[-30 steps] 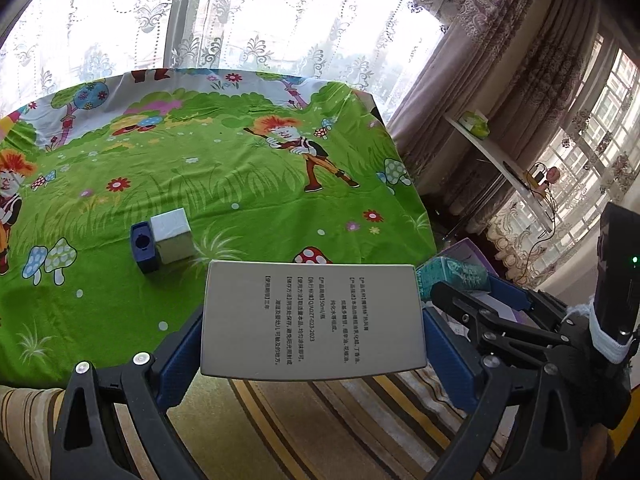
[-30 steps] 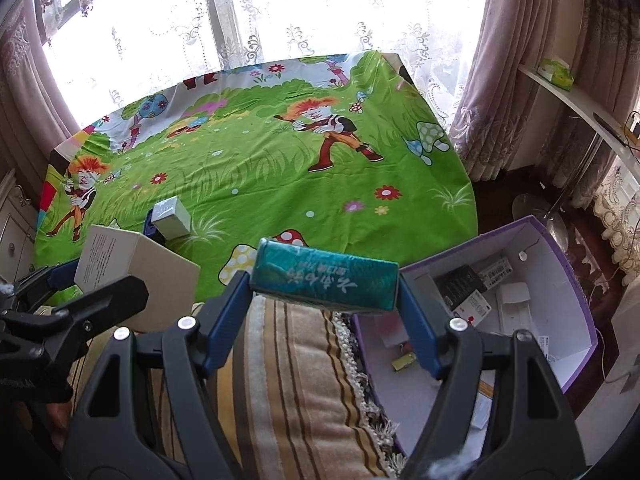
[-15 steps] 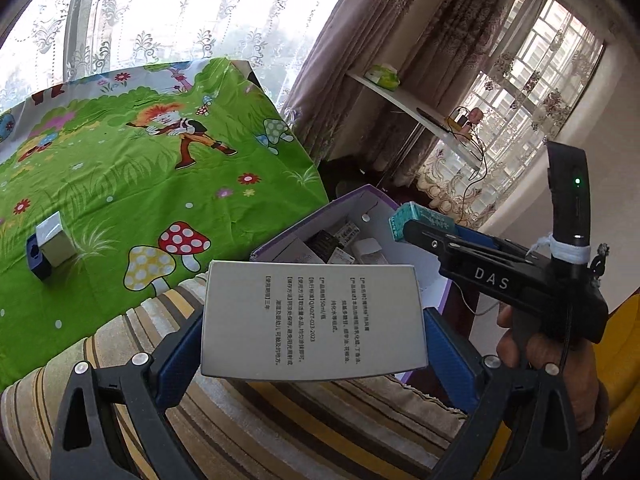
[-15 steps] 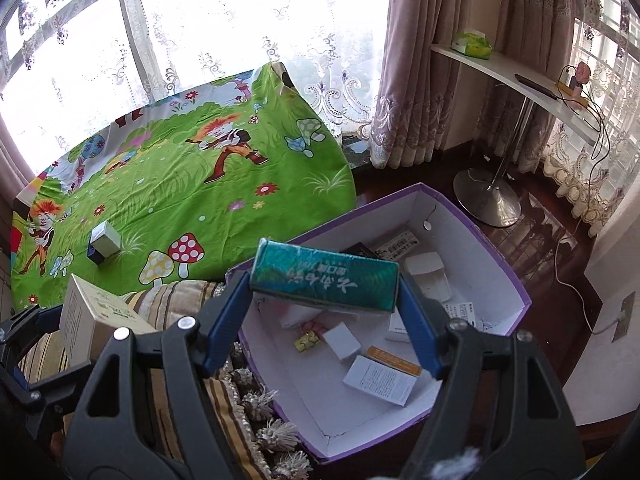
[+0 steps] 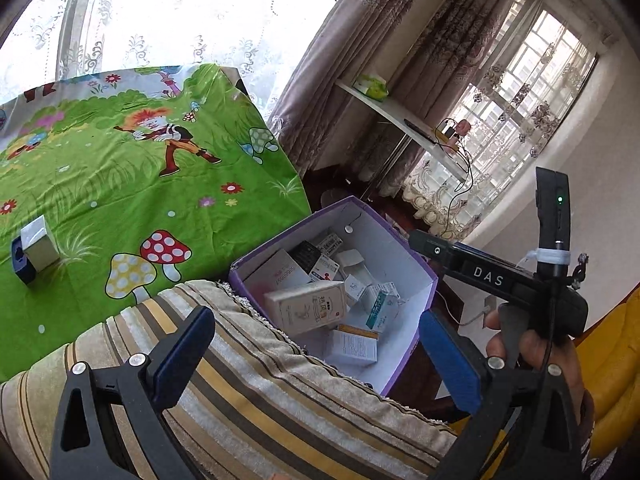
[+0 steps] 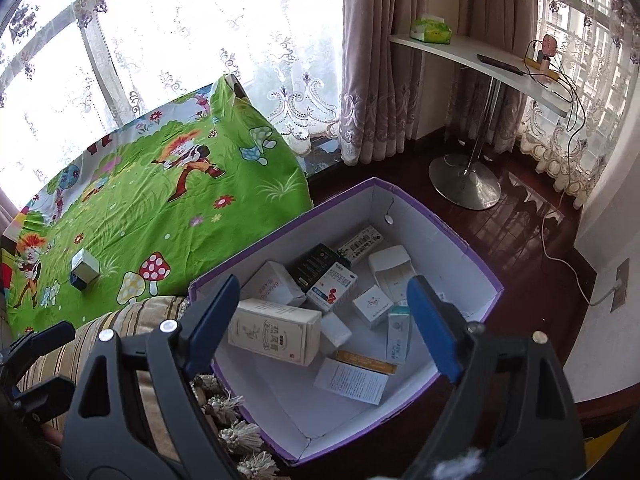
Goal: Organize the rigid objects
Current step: 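Move both tools back over the blue holder and white cube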
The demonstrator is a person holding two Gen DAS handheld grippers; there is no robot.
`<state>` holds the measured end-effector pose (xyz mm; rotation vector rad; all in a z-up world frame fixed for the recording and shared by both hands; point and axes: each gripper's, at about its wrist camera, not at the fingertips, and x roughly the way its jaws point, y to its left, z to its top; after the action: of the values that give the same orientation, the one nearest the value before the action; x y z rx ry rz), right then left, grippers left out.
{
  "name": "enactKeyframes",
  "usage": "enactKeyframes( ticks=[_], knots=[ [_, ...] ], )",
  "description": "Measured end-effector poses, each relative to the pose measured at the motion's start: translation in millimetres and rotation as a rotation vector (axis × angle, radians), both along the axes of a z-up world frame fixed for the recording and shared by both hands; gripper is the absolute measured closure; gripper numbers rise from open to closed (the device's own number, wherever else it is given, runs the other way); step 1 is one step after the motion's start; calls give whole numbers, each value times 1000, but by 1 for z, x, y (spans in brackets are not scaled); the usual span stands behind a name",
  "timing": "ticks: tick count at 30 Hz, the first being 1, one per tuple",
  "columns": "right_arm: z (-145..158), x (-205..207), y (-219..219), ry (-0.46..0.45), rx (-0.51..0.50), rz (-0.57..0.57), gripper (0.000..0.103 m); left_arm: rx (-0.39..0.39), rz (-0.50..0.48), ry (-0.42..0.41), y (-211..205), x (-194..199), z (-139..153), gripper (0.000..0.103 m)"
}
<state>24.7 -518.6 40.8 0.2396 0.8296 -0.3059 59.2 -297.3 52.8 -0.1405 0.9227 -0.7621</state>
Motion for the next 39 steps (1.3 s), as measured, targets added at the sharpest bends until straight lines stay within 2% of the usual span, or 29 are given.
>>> enactKeyframes(
  ticks=[9,22,32,35,39],
  knots=[
    [1,3,11,4,-24,28,15,76,40,-87,9,4,9,0],
    [7,13,37,-9,-14,104,15,32,91,-95,46,17,19,0],
    [14,31,80,-26,-45,215,15,40,330,-108,131,53,31,1],
    [16,38,95,-31,-51,255,15,59,414,-92,161,69,31,4],
    [19,48,112,-44,-16,312,15,43,487,-49,193,87,28,9]
  ],
)
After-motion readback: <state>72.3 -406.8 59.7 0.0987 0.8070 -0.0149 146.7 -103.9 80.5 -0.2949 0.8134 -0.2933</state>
